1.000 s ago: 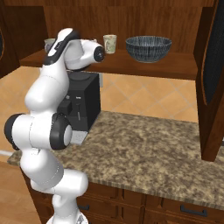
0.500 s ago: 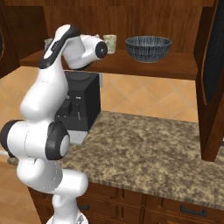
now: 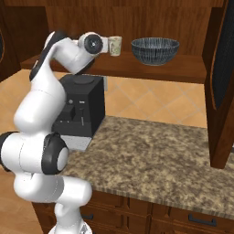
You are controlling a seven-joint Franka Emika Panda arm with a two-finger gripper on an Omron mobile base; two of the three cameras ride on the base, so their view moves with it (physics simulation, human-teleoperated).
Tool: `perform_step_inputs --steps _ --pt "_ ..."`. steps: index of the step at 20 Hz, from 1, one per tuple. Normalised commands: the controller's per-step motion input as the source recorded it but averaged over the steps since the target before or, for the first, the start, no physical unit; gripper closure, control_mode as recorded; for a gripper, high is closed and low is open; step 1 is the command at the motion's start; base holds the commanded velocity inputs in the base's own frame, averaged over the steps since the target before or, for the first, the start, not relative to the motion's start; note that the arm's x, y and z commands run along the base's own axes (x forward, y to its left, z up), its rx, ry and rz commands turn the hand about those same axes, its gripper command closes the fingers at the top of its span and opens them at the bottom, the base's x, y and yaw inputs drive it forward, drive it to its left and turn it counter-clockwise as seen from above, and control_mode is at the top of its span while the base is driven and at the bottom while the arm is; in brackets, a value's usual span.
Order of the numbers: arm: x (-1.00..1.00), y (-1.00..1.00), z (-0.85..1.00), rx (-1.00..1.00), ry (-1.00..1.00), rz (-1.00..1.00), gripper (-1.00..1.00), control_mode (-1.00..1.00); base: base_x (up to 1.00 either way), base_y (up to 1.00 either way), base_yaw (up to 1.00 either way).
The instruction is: Gather all objects into one cabinet and sort the glasses and bowls to opposite sides.
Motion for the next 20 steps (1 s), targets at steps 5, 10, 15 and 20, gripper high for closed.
perform_step_inputs --steps 5,10,15,20 --pt "-0.06 -0.3 0.14 0.0 0.2 -0.35 -1.0 -1.0 0.0 0.0 0.0" --pt "-0.13 -0.46 0.0 0.0 0.21 -0.26 -1.0 -1.0 0.0 0.0 0.0" --pt "0.0 -0.52 -0.03 0.0 0.24 -0.21 -1.0 -1.0 0.0 0.0 0.0" --pt "0.0 -0.06 -0.27 -0.01 0.04 -0.06 -1.0 -1.0 0.0 0.0 0.0"
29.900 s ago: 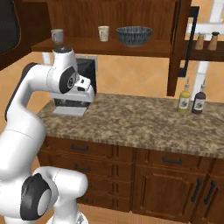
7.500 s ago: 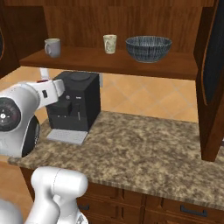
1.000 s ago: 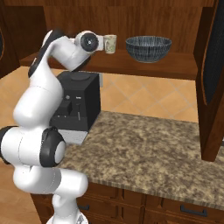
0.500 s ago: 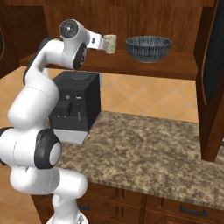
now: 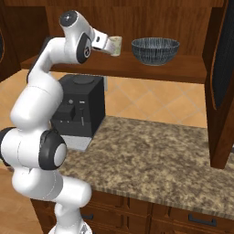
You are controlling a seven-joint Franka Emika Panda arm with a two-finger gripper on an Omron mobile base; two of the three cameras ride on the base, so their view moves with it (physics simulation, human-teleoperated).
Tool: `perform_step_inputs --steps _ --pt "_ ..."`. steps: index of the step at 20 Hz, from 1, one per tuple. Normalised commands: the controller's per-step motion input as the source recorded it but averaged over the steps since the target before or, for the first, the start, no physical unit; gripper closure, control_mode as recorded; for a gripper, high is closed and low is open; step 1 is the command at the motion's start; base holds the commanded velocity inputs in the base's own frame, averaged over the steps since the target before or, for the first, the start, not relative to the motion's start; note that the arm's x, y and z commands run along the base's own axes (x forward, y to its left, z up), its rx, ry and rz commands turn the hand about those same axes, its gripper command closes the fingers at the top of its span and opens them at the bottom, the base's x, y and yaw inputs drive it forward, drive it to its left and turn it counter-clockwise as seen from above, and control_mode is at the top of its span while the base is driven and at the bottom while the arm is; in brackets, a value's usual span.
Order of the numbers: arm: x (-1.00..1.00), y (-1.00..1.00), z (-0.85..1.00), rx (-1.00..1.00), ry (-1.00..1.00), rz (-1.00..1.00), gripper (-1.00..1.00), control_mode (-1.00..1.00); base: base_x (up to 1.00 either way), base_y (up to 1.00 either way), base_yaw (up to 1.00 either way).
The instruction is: Gather all objects into one cabinet and sort the glasses and bowls to opposite sides.
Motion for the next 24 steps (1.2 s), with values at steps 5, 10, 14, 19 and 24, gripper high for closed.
perform_step_inputs --steps 5,10,14,19,24 --pt "0.14 0.03 -0.22 -0.01 -0.06 0.0 -1.0 -1.0 0.0 0.0 0.0" --pt "0.38 -0.2 -0.12 -0.02 0.0 0.0 -1.0 -1.0 0.0 0.0 0.0" --pt "0.49 -0.04 -0.03 -0.04 0.0 0.0 -1.0 -1.0 0.0 0.0 0.0" --pt "0.58 0.0 0.0 -0.04 0.04 0.0 -1.0 -1.0 0.0 0.0 0.0" --pt "0.53 -0.1 0.0 -0.02 0.03 0.0 -1.0 -1.0 0.0 0.0 0.0"
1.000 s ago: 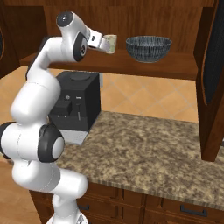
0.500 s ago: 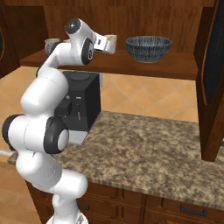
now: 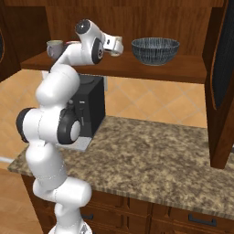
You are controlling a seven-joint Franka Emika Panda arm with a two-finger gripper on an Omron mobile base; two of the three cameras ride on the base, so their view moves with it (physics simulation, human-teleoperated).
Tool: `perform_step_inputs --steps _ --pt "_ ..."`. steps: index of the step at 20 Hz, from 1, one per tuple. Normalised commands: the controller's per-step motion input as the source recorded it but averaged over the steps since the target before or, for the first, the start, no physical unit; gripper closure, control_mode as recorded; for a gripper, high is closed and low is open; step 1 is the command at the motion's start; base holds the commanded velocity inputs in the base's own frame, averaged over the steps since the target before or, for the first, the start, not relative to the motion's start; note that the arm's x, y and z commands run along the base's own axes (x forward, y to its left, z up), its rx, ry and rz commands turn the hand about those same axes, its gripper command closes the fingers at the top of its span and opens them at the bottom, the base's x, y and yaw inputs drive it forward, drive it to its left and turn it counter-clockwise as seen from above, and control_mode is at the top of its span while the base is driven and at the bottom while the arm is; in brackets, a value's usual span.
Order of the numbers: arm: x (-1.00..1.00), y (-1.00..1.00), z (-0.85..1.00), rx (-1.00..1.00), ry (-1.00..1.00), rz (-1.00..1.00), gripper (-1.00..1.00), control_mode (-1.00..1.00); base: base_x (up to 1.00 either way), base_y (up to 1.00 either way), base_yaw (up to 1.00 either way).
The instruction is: Gather all objects into one cabinet and sort the glasses and bowls to opposite sides.
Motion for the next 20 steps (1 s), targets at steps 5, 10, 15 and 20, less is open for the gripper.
perform_step_inputs --steps 5,10,15,20 --pt "0.46 -0.06 0.0 0.0 0.01 0.0 -1.0 -1.0 0.0 0.0 0.0" --pt "0.38 -0.03 0.0 0.0 0.0 0.0 -1.0 -1.0 0.0 0.0 0.0" --pt "0.01 -0.01 0.0 0.0 0.0 0.0 -1.0 -1.0 0.0 0.0 0.0" --pt "0.02 0.0 -0.02 0.0 0.0 0.0 1.0 -1.0 0.0 0.0 0.0"
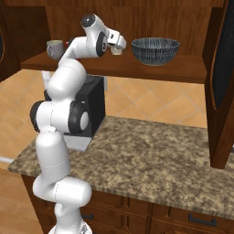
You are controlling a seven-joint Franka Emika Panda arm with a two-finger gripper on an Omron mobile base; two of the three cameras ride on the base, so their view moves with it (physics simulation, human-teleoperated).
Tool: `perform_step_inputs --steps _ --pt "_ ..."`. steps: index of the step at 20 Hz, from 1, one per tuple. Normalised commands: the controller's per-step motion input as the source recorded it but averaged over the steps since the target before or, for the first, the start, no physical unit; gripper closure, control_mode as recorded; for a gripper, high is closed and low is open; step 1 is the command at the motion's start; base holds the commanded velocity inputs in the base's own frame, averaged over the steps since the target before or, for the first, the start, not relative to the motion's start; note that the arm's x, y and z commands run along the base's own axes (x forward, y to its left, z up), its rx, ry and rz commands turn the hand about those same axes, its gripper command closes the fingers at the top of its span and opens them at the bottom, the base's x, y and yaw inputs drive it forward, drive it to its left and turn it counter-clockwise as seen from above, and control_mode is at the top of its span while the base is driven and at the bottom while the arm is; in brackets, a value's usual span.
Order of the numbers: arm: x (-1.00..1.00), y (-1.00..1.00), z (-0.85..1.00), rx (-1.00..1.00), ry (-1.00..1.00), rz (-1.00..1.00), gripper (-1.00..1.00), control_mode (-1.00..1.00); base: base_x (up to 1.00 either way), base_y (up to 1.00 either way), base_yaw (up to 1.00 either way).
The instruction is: Gather all objects into one cabinet and sort the glasses and bowls to opposite sides.
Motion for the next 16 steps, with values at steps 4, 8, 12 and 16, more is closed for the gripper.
perform_step_inputs --steps 4,8,12,16 --pt "0.13 0.0 -0.15 0.0 0.0 0.0 1.0 -1.0 0.0 0.0 0.0" --pt "0.11 -0.05 -0.16 0.0 0.0 0.0 1.0 -1.0 0.0 0.0 0.0" --pt "0.11 -0.17 -0.02 0.0 0.0 0.0 1.0 -1.0 0.0 0.0 0.0" --pt "-0.4 0.0 0.0 0.0 0.0 0.03 1.0 -1.0 0.0 0.0 0.0"
